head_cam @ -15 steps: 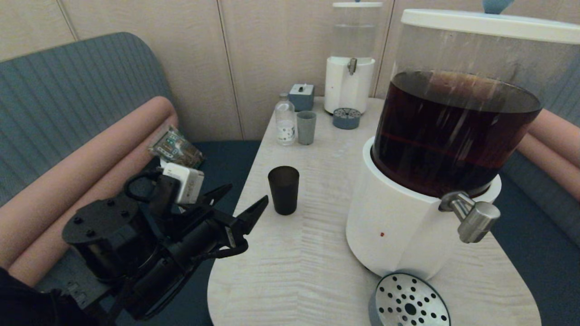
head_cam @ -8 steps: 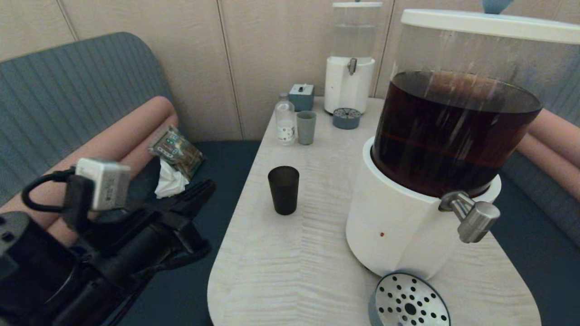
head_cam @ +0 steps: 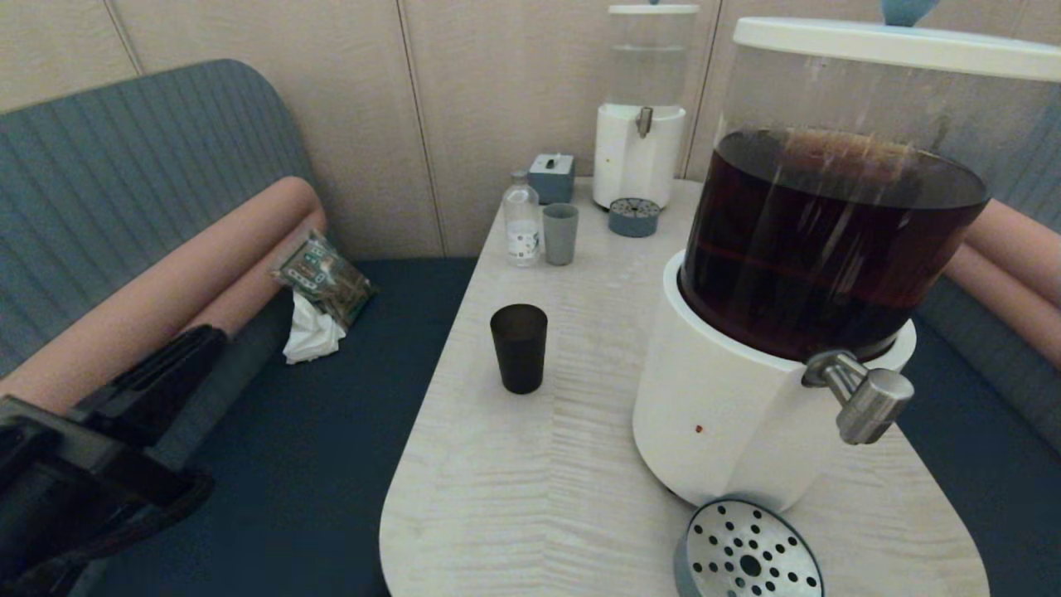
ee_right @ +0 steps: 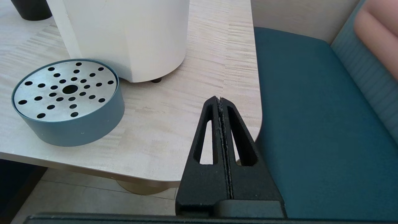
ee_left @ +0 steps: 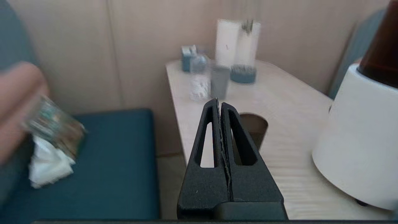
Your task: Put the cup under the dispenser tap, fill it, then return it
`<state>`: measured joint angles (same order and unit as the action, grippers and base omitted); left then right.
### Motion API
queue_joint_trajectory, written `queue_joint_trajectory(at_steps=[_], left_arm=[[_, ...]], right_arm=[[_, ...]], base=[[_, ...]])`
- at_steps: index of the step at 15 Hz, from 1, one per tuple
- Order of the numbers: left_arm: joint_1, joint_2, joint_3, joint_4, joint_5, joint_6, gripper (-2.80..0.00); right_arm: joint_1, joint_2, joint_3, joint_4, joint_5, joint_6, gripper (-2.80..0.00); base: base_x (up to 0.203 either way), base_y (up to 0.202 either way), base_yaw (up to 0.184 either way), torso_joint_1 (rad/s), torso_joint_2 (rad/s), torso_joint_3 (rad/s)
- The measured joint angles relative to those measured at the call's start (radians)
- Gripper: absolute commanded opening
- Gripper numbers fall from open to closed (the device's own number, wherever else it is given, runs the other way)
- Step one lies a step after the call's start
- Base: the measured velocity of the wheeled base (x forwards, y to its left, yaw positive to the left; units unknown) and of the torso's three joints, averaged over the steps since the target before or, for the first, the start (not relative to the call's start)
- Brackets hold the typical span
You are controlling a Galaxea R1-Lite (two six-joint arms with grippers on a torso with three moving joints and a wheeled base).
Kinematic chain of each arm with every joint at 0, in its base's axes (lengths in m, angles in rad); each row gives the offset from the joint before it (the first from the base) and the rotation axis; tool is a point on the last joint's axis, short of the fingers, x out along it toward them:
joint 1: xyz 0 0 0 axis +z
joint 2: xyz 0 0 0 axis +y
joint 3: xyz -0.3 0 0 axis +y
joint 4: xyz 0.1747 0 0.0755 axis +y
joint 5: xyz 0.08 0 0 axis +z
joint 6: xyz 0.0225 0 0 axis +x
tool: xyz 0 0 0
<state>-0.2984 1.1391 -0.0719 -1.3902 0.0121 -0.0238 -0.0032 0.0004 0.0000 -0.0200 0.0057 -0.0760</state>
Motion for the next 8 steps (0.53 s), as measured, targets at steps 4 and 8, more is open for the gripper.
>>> queue_joint_trajectory(at_steps=[4, 8], left_arm=[[0.106, -0.184, 0.06, 0.012, -0.049, 0.001, -2.8], [0.208, -0.406, 0.07, 0.008, -0.108, -0.001, -2.8]], right_arm=[[0.0, 0.0, 0.0, 0.0, -0.001, 0.0, -2.8], [0.0, 0.0, 0.0, 0.0, 0.0, 0.0, -2.8]], base=[[0.0, 0.0, 0.0, 0.0, 0.0, 0.0], [0.0, 0.0, 0.0, 0.0, 0.0, 0.0]])
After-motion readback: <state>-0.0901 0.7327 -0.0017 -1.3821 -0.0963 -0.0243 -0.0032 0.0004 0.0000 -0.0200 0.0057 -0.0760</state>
